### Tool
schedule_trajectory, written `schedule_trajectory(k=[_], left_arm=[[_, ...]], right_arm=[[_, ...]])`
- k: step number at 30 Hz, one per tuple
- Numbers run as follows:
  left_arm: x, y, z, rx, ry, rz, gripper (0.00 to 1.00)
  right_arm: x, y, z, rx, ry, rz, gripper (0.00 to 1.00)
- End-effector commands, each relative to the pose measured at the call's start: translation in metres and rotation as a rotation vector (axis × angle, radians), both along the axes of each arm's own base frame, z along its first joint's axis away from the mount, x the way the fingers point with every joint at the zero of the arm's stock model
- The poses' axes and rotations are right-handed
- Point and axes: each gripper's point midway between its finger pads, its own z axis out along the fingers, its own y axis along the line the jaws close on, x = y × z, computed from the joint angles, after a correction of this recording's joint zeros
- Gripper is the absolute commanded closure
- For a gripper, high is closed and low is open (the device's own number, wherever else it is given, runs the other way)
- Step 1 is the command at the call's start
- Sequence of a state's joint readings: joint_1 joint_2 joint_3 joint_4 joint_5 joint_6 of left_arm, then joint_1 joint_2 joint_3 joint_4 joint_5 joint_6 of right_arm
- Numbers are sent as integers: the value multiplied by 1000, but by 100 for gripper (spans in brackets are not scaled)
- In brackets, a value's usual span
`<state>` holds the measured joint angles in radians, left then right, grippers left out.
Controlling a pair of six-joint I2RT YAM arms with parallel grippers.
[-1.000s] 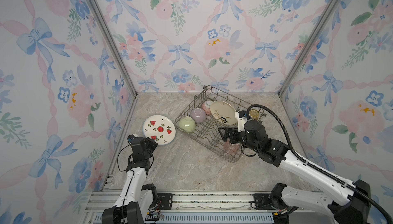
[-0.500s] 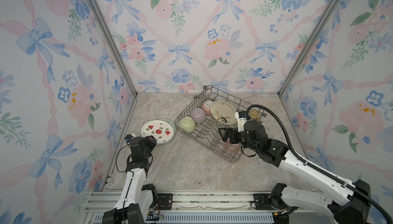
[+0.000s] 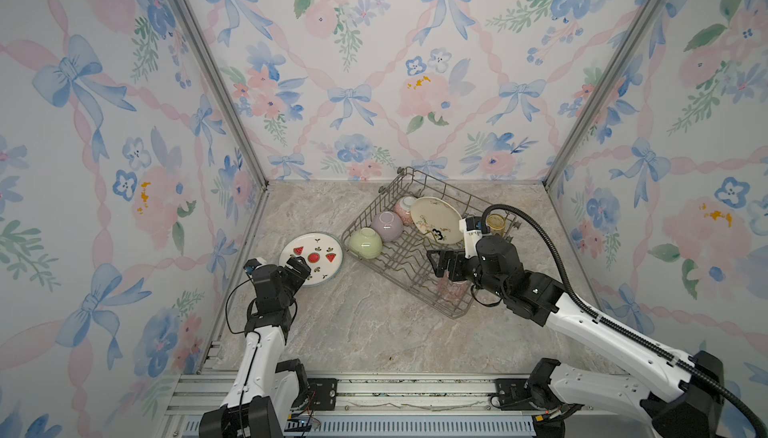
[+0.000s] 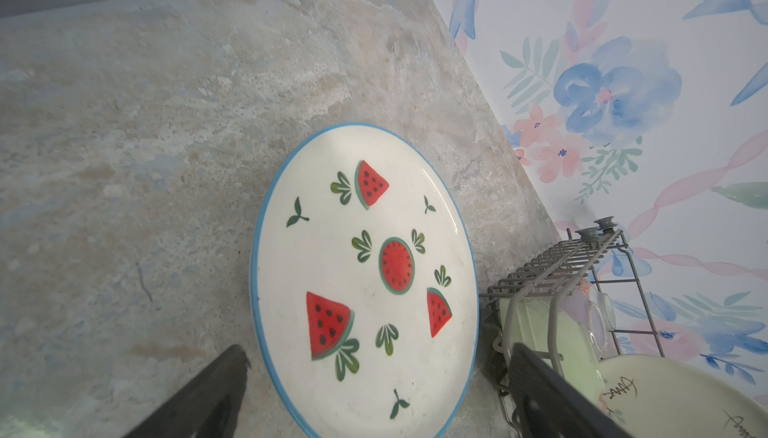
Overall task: Unload the mixed dishes from the dish rack
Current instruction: 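Open the left gripper to release the watermelon plate on the table, then withdraw the left gripper while the right gripper reaches to the cream plate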
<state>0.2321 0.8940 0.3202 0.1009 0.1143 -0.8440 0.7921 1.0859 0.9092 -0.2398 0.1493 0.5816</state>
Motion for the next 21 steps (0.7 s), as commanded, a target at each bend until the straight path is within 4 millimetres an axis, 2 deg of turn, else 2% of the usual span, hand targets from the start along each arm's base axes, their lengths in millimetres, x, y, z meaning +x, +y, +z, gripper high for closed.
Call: schedule_trajectory(k=[1,6,13,16,21], left_arm=[[3,-5,9,8,-10,-48,2],[-1,-11,24,21,-47,-84,2],[-9,-23,49,65,-100,-137,2],[-9,-32,58,76,-119,-177,2],[-6,-62,69,70,-139,-288,2]], right_arm=[[9,-15,13,-73,-47,-39,0],[30,-47,19,-159,-75,-114,0],[63,-83,5,-230,-19,-183,1],[80,-88,1,-265,1,-172,0],[112,-84,-8,-344,29,-123,2]])
